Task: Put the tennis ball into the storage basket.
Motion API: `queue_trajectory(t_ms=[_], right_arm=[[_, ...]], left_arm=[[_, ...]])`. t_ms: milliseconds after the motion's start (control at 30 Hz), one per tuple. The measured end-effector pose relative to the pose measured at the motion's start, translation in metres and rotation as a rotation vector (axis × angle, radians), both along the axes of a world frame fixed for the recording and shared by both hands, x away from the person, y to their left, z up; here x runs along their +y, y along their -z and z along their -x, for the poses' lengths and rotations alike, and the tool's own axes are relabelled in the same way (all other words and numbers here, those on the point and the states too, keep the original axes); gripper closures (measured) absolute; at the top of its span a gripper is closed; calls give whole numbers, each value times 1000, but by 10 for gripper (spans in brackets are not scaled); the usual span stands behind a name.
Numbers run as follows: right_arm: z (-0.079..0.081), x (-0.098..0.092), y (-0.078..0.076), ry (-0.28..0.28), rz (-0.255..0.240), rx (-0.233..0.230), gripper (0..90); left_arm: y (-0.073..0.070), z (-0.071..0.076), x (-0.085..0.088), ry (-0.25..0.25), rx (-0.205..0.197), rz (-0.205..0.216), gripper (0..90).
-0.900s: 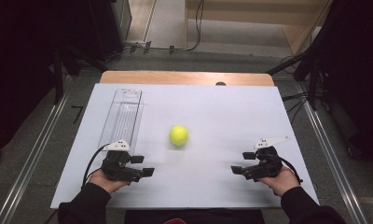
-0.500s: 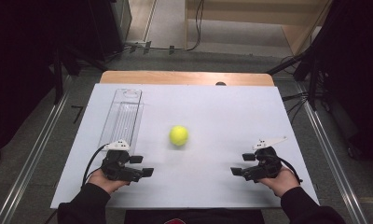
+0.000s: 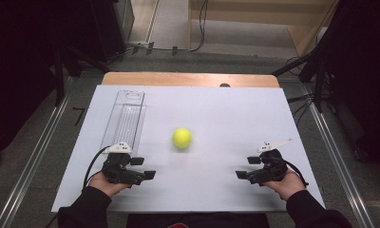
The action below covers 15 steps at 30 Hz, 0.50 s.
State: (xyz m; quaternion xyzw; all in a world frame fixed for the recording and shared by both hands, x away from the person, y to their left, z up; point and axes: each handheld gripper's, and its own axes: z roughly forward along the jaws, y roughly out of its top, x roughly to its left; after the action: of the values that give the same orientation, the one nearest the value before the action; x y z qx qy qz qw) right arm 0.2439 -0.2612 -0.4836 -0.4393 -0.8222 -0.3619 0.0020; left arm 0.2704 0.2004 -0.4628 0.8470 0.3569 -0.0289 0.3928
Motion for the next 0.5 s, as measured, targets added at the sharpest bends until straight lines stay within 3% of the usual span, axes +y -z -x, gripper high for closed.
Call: queue_trajectory(t_ms=[500], right_arm=[[0,1,1,-5,-1,-6,146]], left_arm=[[1,-1,0,7,-8,-22,229]])
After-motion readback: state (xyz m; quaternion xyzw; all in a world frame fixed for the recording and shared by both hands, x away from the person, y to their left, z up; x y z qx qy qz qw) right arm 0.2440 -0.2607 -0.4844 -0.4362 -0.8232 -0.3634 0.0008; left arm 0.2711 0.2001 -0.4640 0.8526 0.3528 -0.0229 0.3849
